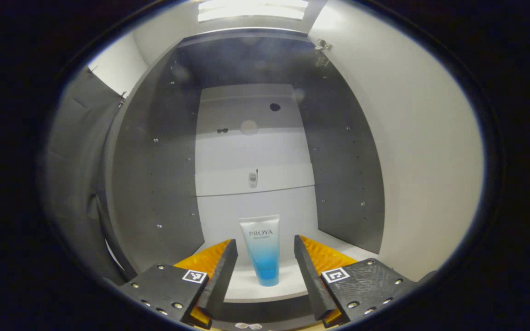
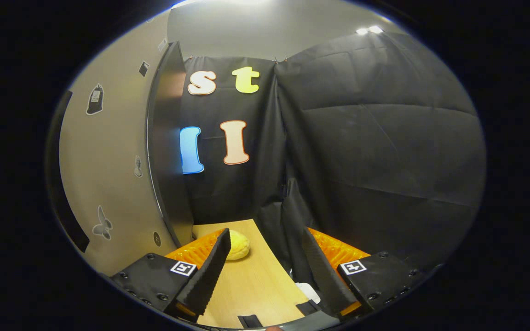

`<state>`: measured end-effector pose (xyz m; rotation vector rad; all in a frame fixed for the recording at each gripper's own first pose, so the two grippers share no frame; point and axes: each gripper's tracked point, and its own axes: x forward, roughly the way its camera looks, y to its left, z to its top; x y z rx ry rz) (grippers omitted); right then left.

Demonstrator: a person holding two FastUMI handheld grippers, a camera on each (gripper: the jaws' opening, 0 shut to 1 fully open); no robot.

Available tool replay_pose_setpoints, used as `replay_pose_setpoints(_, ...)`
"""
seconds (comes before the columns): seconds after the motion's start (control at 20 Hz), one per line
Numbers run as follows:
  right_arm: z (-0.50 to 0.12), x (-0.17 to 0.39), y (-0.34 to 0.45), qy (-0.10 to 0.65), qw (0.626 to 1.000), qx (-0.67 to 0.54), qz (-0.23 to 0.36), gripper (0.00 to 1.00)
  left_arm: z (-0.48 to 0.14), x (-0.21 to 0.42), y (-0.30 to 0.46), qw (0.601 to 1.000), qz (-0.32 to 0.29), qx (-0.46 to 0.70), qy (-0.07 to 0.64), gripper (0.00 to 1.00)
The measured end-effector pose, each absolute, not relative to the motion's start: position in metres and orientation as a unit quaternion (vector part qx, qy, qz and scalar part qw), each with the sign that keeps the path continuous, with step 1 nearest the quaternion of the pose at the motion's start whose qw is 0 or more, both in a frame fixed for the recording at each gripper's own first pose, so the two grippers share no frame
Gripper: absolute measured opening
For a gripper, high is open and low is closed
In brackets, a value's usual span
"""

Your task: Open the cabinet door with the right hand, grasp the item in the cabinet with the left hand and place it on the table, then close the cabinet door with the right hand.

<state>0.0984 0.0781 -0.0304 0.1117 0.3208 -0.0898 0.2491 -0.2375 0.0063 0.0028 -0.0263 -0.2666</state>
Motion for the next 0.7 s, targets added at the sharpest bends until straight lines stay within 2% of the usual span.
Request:
replay_pose_setpoints(0.2, -0.035, 0.099, 0.087, 0.17, 0.983, 0.051, -0.043, 0.98, -0.005, 0.268, -0.245, 0.99, -0.141, -0.001, -0.003, 0.75)
replay_pose_setpoints(0.25, -0.033, 0.099, 0.091, 0.169, 0.983, 0.059, -0.038, 0.93, -0.009, 0.273, -0.247, 0.99, -0.142, -0.003, 0.001, 0.75)
replay_pose_setpoints(0.35, -0.031, 0.099, 0.096, 0.167, 0.983, 0.072, -0.035, 0.93, -0.017, 0.28, -0.25, 0.989, -0.146, -0.003, 0.013, 0.75)
replay_pose_setpoints(0.4, -0.031, 0.099, 0.095, 0.166, 0.982, 0.075, -0.037, 0.98, -0.019, 0.282, -0.252, 0.989, -0.148, -0.001, 0.018, 0.75)
replay_pose_setpoints(0.55, -0.032, 0.098, 0.09, 0.167, 0.982, 0.081, -0.045, 0.98, -0.019, 0.286, -0.247, 0.99, -0.138, 0.004, 0.015, 0.75)
replay_pose_setpoints(0.65, -0.034, 0.096, 0.089, 0.17, 0.98, 0.088, -0.045, 0.98, -0.017, 0.285, -0.246, 0.991, -0.136, 0.006, 0.012, 0.53)
replay_pose_setpoints(0.7, -0.035, 0.096, 0.09, 0.171, 0.98, 0.09, -0.043, 0.98, -0.018, 0.285, -0.248, 0.99, -0.14, 0.006, 0.013, 0.52)
